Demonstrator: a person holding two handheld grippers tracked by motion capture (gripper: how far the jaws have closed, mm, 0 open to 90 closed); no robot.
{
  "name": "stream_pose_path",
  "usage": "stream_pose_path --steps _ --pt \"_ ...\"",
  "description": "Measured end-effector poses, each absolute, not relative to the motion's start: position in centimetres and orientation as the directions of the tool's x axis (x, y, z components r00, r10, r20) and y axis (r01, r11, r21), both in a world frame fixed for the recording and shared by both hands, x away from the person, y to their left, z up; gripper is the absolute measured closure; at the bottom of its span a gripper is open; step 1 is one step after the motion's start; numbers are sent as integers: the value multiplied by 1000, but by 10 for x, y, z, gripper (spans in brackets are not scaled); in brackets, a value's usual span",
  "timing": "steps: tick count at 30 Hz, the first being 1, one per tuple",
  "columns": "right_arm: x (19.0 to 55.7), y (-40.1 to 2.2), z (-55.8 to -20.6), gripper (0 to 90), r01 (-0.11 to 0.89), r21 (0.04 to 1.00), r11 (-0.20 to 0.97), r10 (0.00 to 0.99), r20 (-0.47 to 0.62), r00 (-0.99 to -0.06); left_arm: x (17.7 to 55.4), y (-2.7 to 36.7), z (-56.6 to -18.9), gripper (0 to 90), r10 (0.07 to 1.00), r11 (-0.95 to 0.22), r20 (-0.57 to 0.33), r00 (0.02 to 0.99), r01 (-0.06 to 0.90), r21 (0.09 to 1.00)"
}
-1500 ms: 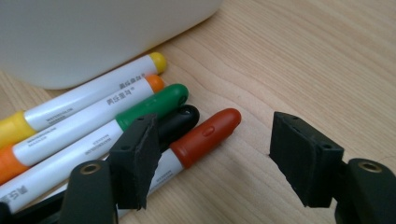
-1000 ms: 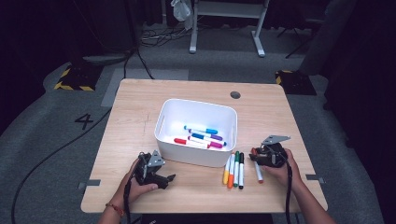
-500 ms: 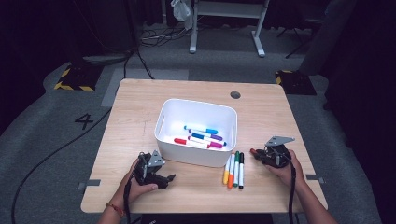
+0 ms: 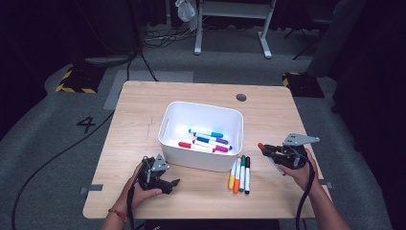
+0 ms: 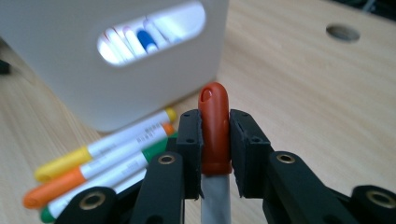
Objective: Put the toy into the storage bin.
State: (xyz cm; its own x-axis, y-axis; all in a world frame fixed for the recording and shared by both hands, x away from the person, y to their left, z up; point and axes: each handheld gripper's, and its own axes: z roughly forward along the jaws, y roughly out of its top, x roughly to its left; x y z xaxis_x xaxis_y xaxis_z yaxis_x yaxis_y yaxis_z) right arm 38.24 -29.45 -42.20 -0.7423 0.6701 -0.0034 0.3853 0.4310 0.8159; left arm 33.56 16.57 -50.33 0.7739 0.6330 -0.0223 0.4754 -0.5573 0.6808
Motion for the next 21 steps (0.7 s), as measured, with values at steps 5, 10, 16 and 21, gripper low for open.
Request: stream_pose_path --steps 5,10,16,21 --pt "376 -289 -386 754 318 855 410 638 -20 -769 336 166 -503 149 634 -556 -23 773 477 681" --pt "374 -275 -349 754 267 878 397 597 -26 -802 336 166 -503 149 634 -557 -21 773 476 680" --pt "377 -249 -316 754 205 882 424 553 -72 -830 336 166 -503 149 634 -556 -23 773 477 680" --pt "382 -225 -295 754 185 881 436 514 -74 -854 336 166 -503 149 634 -558 -21 773 476 680"
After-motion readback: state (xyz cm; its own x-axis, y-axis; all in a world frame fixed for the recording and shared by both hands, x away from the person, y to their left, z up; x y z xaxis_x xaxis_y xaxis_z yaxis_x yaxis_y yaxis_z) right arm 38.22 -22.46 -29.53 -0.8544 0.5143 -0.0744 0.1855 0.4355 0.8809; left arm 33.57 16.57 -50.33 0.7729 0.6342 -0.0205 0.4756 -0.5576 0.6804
